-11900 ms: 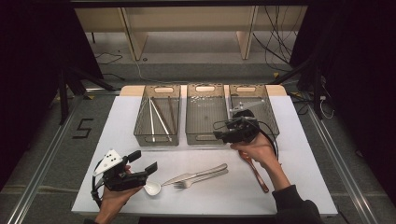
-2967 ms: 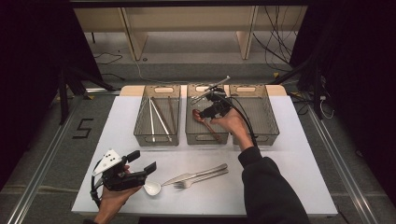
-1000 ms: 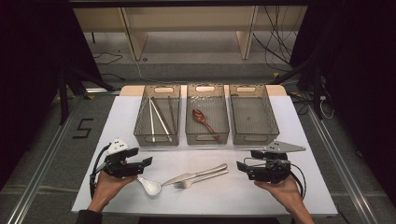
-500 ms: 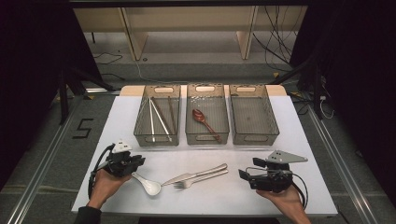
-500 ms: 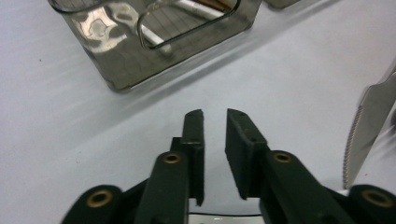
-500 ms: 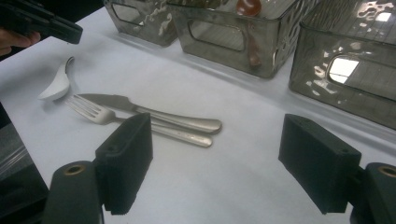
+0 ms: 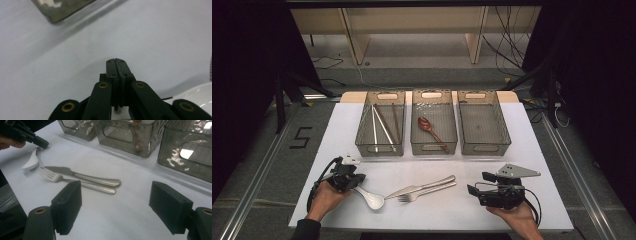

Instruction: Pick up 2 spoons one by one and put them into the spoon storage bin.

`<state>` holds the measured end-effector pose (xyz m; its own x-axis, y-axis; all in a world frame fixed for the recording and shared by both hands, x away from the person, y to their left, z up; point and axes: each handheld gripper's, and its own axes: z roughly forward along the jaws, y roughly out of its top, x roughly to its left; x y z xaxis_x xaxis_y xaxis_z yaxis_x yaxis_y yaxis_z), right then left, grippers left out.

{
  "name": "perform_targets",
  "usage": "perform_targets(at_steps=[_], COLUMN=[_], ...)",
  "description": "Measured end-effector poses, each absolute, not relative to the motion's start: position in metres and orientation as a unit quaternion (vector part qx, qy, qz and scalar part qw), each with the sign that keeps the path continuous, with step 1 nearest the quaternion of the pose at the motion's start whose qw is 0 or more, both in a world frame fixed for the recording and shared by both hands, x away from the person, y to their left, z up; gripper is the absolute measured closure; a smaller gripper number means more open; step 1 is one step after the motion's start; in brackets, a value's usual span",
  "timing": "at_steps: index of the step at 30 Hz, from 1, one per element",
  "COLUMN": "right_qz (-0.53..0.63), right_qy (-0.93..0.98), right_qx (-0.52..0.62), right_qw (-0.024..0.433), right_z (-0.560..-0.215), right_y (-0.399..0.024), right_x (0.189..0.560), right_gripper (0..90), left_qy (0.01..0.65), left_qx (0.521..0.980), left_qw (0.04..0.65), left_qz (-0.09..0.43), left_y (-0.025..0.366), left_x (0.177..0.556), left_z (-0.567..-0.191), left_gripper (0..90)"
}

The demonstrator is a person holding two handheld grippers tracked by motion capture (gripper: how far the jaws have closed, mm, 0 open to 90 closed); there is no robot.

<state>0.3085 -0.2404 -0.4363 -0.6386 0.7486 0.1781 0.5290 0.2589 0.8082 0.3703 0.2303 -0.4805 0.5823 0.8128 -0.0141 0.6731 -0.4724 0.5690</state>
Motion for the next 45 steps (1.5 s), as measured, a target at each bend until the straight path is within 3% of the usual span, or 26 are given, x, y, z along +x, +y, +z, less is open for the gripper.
perform_targets(at_steps=[18,34,37,40,45], right_qz=[0.450,0.448,0.448,0.448,0.448], right_qy=[0.787,0.787,0.788,0.788,0.788], right_qx=[0.405,0.406,0.406,0.406,0.405], right_qw=[0.120,0.120,0.120,0.120,0.119], right_z=[-0.437,-0.437,-0.437,-0.437,-0.437], right_y=[-0.241,-0.241,-0.241,-0.241,-0.241], right_x=[0.305,0.305,0.305,0.305,0.305], right_gripper=[26.8,26.9,26.9,26.9,26.9], left_qy=[0.427,0.401,0.400,0.400,0.393], left_qx=[0.877,0.897,0.896,0.893,0.898], left_qw=[0.198,0.172,0.181,0.191,0.188], left_qz=[0.097,0.072,0.075,0.076,0.067], left_y=[0.244,0.235,0.234,0.231,0.219], left_x=[0.335,0.311,0.314,0.316,0.314], left_z=[-0.471,-0.466,-0.461,-0.452,-0.445], left_gripper=[88.8,88.3,84.1,74.0,48.4])
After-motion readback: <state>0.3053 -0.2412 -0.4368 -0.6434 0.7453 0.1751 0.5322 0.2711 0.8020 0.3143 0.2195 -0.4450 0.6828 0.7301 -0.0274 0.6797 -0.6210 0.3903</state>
